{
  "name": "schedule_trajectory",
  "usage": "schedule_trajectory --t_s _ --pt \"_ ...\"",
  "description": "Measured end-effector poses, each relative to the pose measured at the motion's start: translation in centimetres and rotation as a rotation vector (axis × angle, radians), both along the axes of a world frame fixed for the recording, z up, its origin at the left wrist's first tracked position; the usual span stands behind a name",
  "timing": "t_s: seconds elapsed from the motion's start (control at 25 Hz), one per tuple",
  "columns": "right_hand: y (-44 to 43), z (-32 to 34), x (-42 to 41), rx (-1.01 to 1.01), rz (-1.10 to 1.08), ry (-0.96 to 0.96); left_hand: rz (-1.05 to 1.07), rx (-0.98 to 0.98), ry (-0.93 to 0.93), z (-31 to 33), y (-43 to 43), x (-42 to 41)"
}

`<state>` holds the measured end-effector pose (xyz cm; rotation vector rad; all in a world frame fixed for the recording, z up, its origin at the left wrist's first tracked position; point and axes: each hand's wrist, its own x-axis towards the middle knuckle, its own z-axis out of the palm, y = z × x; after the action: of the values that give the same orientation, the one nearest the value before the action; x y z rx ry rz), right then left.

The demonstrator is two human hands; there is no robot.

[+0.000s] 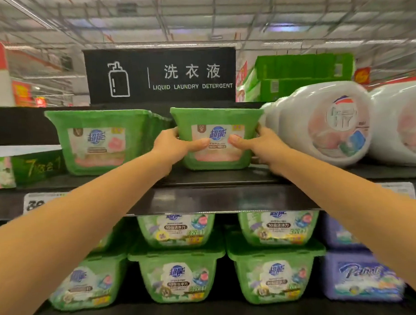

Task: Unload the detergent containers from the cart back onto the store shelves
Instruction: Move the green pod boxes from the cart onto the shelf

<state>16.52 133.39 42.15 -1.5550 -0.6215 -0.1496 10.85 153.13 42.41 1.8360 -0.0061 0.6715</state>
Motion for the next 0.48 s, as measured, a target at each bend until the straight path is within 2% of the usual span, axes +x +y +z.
schedule_trajectory --t_s 0.12,0.24,0.4,0.48 --pt "1.3 1.1 3.7 -0.119 -0.070 0.029 -0.004 -0.022 0.124 0.9 0.7 3.5" --pt "2.3 2.2 7.3 -0.253 -0.195 0.007 0.022 0.004 0.172 1.3 1.3 6.9" --pt "3.4 2.2 11.0 -0.430 -0.374 -0.011 0.301 0.399 0.246 1.5 1.3 11.2" --pt "4.3 2.1 12.4 -0.456 -0.431 -0.019 0.334 0.475 0.250 1.6 1.6 13.1"
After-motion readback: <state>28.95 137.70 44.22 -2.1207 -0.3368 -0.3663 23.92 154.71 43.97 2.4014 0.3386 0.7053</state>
